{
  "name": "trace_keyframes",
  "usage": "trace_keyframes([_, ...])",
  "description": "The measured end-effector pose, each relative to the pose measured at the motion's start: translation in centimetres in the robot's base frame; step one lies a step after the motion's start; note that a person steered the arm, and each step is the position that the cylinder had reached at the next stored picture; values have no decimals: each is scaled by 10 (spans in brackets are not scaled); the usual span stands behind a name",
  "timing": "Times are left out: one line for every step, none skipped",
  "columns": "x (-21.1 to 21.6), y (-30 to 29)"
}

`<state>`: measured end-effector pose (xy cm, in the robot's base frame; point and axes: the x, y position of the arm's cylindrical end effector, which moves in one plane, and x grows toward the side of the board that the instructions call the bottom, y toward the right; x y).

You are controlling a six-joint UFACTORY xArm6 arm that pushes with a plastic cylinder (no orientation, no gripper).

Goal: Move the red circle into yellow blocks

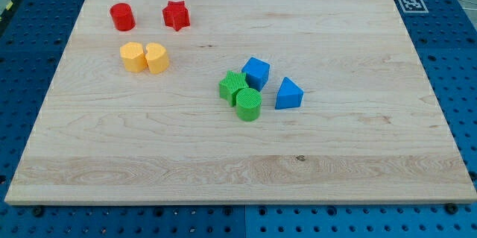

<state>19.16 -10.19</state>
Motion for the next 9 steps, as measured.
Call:
trace_keyframes([1, -28])
trace_keyframes([5, -54])
trace_keyframes([5, -78])
trace_keyframes([14, -80])
trace_keyframes([27, -80])
trace_keyframes([27, -80])
trace_keyframes([24, -95])
trace_keyframes([16, -116])
trace_keyframes([19, -132])
